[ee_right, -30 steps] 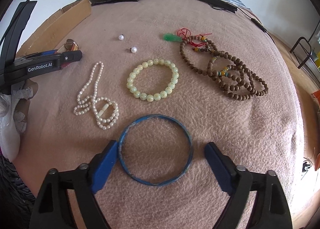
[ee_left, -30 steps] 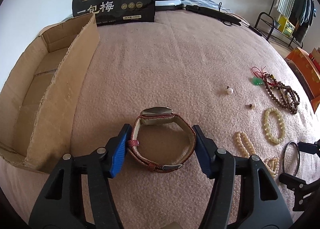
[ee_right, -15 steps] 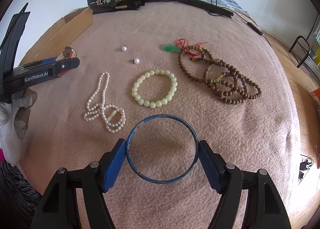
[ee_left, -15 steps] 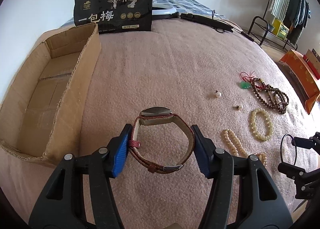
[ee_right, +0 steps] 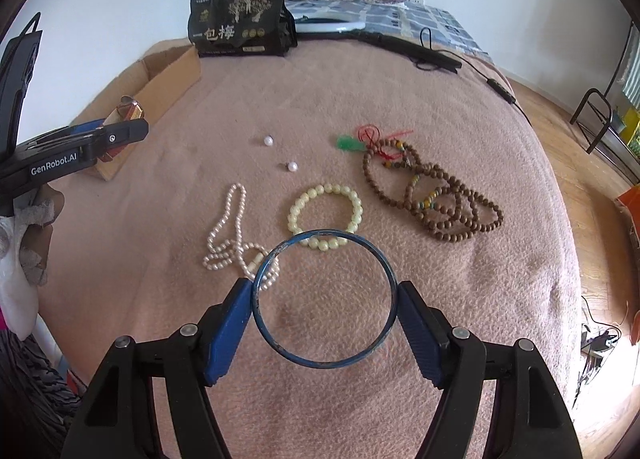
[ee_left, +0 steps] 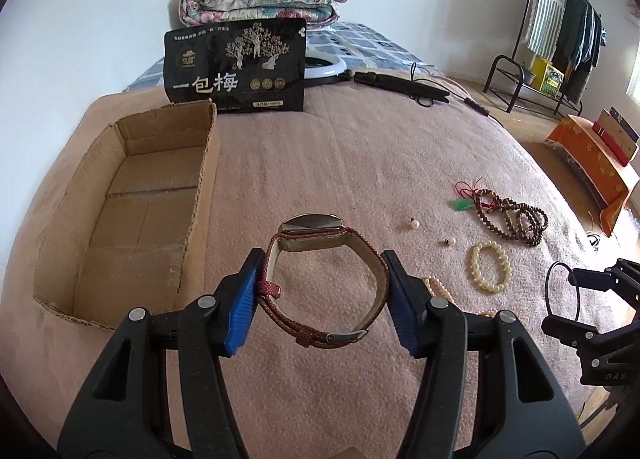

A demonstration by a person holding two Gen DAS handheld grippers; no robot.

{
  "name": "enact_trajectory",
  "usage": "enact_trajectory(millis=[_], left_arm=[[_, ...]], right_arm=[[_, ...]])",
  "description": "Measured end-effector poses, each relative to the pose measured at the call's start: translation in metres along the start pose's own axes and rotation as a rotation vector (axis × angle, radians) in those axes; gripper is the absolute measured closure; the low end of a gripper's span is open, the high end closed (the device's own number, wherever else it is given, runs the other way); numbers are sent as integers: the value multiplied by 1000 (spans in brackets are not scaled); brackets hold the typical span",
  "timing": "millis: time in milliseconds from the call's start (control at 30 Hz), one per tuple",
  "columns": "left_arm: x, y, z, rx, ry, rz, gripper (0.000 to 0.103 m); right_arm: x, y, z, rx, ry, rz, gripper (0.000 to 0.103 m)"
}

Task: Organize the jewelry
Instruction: 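Carry the watch with the left gripper into the cardboard box while the right carries the bangle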

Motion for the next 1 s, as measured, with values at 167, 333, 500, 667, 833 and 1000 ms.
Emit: enact_trajectory(millis=[167, 333, 500, 667, 833, 1000], left_arm=[[-10, -21, -8, -9, -2, 36, 44], [-17, -40, -29, -27, -27, 65, 44], [-22, -55, -56, -58, -56, 85, 44], [-26, -67, -83, -91, -75, 95, 44], [-27, -77, -112, -119, -101, 98, 44], [-27, -82, -142, -139, -138, 88, 44]], right_arm=[[-17, -16, -11, -13, 9, 48, 29], [-36, -25, -29, -31, 7, 81, 29], [-57, -31, -48, -54, 4, 110, 29], [-77, -31, -73, -78, -2, 129, 29], [-100, -32, -101, -99, -15, 155, 29], [-123, -29, -132, -124, -34, 177, 29]])
Point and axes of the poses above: each gripper's, at about its wrist camera, not at the fingertips, and y roughly the way its jaws point, z to its right, x to its underside, the point moved 8 cm from there along y, roughly the way its jaws point, and after that the axes turned 9 degrees about x, right-handed, at the moved point
